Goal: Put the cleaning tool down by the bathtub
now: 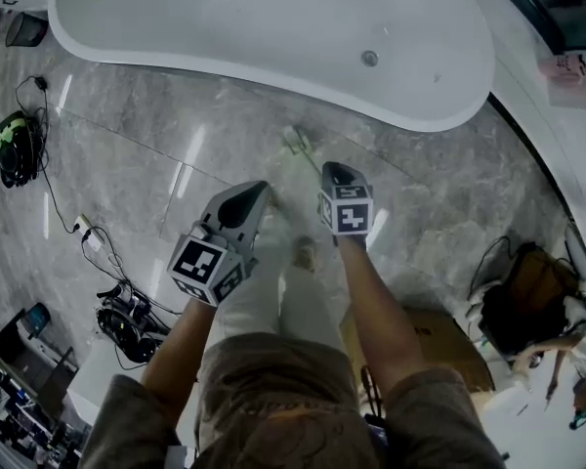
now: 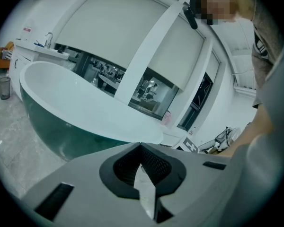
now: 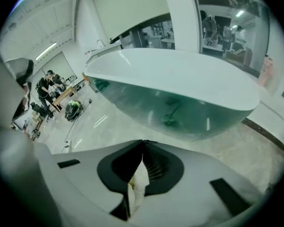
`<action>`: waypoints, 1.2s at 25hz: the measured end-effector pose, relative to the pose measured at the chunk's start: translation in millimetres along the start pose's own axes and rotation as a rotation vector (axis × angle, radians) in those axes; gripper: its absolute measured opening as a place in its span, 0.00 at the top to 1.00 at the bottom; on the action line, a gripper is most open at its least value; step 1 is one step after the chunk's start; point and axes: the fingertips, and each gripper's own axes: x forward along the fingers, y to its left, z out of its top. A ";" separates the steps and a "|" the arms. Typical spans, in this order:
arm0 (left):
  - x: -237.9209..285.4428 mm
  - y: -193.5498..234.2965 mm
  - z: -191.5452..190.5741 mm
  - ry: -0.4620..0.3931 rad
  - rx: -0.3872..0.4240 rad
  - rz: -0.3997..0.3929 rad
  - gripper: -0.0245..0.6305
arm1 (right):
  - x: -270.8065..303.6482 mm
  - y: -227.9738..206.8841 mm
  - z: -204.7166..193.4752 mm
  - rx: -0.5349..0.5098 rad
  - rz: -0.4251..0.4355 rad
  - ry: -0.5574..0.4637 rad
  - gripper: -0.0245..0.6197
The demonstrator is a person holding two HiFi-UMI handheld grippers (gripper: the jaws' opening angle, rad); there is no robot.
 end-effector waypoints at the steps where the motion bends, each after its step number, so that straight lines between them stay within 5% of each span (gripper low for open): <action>1: -4.3 -7.5 6.1 0.006 0.000 -0.003 0.96 | -13.1 2.8 5.2 0.011 0.003 -0.011 0.95; 19: -97.4 -142.8 99.6 0.019 0.038 -0.073 0.96 | -258.3 58.9 101.7 -0.030 0.127 -0.324 0.95; 30: -132.6 -192.4 123.6 -0.009 0.128 -0.116 0.96 | -381.9 116.6 95.8 -0.066 0.354 -0.528 0.95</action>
